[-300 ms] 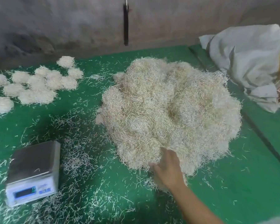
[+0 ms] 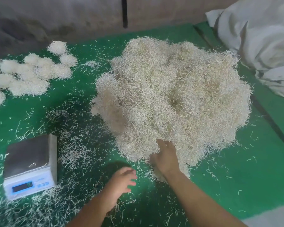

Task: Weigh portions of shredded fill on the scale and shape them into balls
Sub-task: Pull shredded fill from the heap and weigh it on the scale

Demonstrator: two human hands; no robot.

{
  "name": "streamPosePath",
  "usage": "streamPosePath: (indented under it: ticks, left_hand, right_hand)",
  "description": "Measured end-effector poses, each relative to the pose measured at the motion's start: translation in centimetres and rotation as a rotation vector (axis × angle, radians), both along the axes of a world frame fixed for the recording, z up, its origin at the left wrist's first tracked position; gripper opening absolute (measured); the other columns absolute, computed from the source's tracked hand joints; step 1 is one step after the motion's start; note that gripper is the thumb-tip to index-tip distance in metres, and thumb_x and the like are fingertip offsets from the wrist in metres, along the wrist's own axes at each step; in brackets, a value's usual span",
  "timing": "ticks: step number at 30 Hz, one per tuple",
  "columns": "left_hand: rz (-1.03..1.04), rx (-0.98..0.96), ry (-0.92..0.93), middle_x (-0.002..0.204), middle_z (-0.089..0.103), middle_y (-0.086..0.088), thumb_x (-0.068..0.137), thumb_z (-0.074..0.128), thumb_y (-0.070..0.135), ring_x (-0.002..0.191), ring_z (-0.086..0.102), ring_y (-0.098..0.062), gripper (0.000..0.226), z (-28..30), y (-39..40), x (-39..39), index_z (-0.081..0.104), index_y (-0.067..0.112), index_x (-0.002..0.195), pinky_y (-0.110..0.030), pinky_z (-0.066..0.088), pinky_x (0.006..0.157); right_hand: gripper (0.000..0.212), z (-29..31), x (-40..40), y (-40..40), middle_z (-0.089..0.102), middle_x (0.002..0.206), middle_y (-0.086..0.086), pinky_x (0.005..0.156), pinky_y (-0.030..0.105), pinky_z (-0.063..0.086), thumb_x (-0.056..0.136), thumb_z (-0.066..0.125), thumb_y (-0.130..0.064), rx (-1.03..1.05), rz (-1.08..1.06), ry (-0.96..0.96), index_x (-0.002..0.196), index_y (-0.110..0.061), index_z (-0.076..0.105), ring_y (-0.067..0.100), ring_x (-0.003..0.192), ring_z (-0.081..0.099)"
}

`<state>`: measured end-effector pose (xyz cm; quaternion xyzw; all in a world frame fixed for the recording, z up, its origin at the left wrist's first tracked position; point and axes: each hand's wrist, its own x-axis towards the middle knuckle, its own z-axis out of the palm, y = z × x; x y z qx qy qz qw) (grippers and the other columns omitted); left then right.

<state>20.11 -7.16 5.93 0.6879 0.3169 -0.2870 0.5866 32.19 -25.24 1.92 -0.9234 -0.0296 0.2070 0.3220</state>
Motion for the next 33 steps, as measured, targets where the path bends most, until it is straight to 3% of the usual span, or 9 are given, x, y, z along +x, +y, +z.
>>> streamPosePath:
  ticks: [2, 6, 10, 15, 19, 22, 25, 30, 33]
  left_hand:
    - [0.080, -0.055, -0.024, 0.127, 0.067, 0.006, 0.106, 0.055, 0.042, 0.107, 0.071, -0.013, 0.031, 0.0, -1.1, 2.2, 0.055, 0.029, 0.134, -0.035, 0.060, 0.093]
    - [0.280, -0.240, -0.047, 0.139, 0.056, 0.008, 0.101, 0.060, 0.049, 0.119, 0.066, -0.019, 0.037, -0.2, -2.1, 4.8, 0.048, 0.039, 0.134, -0.047, 0.058, 0.098]
    - [0.455, -0.395, -0.029, 0.141, 0.050, -0.002, 0.091, 0.071, 0.057, 0.124, 0.064, -0.028, 0.044, -0.3, -2.4, 5.2, 0.054, 0.045, 0.130, -0.055, 0.059, 0.096]
    - [0.597, -0.661, -0.035, 0.146, 0.057, -0.013, 0.085, 0.080, 0.061, 0.124, 0.066, -0.038, 0.039, 1.5, -2.2, 5.3, 0.071, 0.050, 0.121, -0.063, 0.055, 0.096]
    - [0.531, -0.798, -0.040, 0.157, 0.049, -0.016, 0.107, 0.054, 0.051, 0.145, 0.048, -0.034, 0.049, 3.7, -0.9, 5.1, 0.059, 0.024, 0.148, -0.051, 0.048, 0.111]
    - [0.349, -0.428, -0.149, 0.153, 0.052, -0.004, 0.087, 0.082, 0.017, 0.135, 0.055, -0.015, 0.061, 3.0, 0.5, 3.9, 0.057, 0.038, 0.139, -0.037, 0.054, 0.106]
    - [0.421, -0.245, -0.153, 0.139, 0.047, 0.027, 0.082, 0.086, 0.017, 0.115, 0.051, 0.021, 0.081, 3.3, 1.7, 3.5, 0.043, 0.044, 0.145, -0.001, 0.041, 0.095]
    - [0.377, -0.107, -0.171, 0.148, 0.039, 0.023, 0.076, 0.087, 0.010, 0.125, 0.037, 0.007, 0.097, 2.8, 2.6, 2.0, 0.030, 0.051, 0.142, 0.016, 0.016, 0.088]
    - [0.315, -0.121, -0.186, 0.139, 0.032, 0.032, 0.076, 0.086, 0.004, 0.124, 0.039, 0.007, 0.098, 3.1, 3.0, 1.1, 0.031, 0.056, 0.139, 0.016, 0.021, 0.082]
  right_hand:
    - [0.073, -0.2, 0.2, -0.2, 0.045, 0.151, 0.008, 0.097, 0.017, 0.036, 0.089, 0.076, -0.020, 0.024, 0.003, -0.010, 0.155, -0.029, 0.046, -0.005, 0.108, 0.040]
    - [0.069, 0.3, 0.1, -0.4, 0.045, 0.156, 0.005, 0.119, 0.027, 0.030, 0.090, 0.077, -0.024, 0.054, 0.053, -0.032, 0.154, -0.026, 0.051, 0.014, 0.137, 0.041]
    - [0.064, 1.3, -1.1, -0.3, 0.040, 0.156, -0.003, 0.109, 0.004, 0.029, 0.091, 0.074, -0.020, 0.123, 0.129, -0.070, 0.152, -0.027, 0.054, 0.002, 0.128, 0.040]
    - [0.053, 4.6, -3.4, 1.1, 0.042, 0.153, -0.002, 0.122, 0.024, 0.030, 0.086, 0.071, -0.016, 0.248, 0.243, -0.145, 0.138, -0.024, 0.063, 0.016, 0.148, 0.033]
    - [0.045, 6.9, -5.1, 2.3, 0.047, 0.145, -0.008, 0.120, 0.037, 0.039, 0.088, 0.065, -0.026, 0.298, 0.377, -0.226, 0.132, -0.025, 0.062, 0.011, 0.141, 0.039]
    - [0.054, 7.7, -5.5, 2.0, 0.047, 0.151, -0.011, 0.127, 0.037, 0.030, 0.094, 0.065, -0.033, 0.302, 0.431, -0.238, 0.146, -0.029, 0.053, 0.003, 0.146, 0.033]
    - [0.072, 7.6, -5.8, 0.4, 0.033, 0.163, -0.023, 0.129, 0.034, 0.021, 0.096, 0.069, -0.050, 0.261, 0.409, -0.233, 0.158, -0.046, 0.034, -0.005, 0.153, 0.021]
    - [0.110, 4.5, -5.3, -2.3, 0.035, 0.166, -0.015, 0.126, 0.040, 0.030, 0.087, 0.080, -0.050, 0.077, 0.337, -0.089, 0.167, -0.048, 0.004, 0.008, 0.150, 0.037]
    - [0.096, 2.5, -4.6, -3.2, 0.059, 0.145, -0.010, 0.118, 0.040, 0.044, 0.087, 0.080, -0.022, -0.125, 0.338, -0.077, 0.163, -0.045, 0.026, 0.012, 0.129, 0.056]
